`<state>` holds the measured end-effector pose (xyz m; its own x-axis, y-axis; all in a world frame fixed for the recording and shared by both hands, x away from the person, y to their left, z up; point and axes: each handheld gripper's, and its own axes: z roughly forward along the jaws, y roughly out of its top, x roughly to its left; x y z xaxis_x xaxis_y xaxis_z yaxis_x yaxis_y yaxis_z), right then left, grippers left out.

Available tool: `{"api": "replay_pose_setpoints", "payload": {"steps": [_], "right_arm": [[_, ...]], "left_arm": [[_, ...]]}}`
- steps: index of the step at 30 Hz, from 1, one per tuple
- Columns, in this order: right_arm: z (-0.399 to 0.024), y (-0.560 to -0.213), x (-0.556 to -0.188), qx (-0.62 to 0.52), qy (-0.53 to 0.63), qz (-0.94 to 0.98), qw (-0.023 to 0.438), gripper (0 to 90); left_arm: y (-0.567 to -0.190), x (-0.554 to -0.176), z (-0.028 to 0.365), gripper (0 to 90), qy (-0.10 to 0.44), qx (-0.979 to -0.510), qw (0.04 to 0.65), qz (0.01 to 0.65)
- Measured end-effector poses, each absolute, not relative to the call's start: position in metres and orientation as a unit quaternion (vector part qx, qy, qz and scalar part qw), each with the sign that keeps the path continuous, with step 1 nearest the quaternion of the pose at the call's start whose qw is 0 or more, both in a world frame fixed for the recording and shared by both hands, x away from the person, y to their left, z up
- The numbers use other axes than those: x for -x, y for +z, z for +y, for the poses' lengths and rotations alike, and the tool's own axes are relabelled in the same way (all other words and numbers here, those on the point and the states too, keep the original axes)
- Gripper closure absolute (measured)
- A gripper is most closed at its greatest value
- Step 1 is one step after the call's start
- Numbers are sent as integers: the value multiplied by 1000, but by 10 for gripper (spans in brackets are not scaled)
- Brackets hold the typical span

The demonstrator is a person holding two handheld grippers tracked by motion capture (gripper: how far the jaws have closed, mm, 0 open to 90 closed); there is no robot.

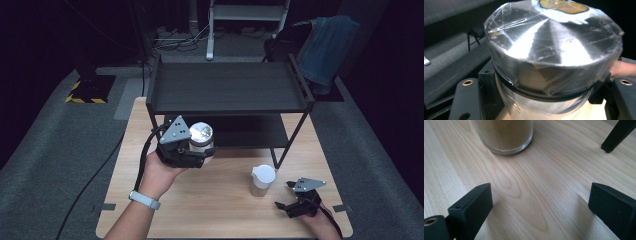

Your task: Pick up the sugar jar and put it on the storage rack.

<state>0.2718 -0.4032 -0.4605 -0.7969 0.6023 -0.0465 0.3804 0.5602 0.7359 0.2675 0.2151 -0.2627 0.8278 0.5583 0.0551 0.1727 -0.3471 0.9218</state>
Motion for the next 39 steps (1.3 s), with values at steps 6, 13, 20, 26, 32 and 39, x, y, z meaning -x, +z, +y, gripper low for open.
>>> {"api": "replay_pose_setpoints", "payload": {"steps": [6,13,20,26,32,39], "right_arm": [[-403,-461,-272,-282,375,871,148,54],[-403,-460,-271,-282,374,871,148,54],[-403,-460,-271,-282,374,871,148,54],[-403,-460,-271,-281,374,871,148,54],[-403,-460,-272,-280,374,872,148,54],[-403,-460,-272,-279,374,872,147,54]], "left_arm": [[-240,-269,209,309,191,-803,517,226],[-220,-273,201,309,208,-801,516,222],[-201,-279,200,309,209,-797,522,220],[-187,-282,202,309,209,-790,534,215],[-174,-286,200,309,221,-788,531,222],[-168,-298,198,309,233,-777,530,247]]}}
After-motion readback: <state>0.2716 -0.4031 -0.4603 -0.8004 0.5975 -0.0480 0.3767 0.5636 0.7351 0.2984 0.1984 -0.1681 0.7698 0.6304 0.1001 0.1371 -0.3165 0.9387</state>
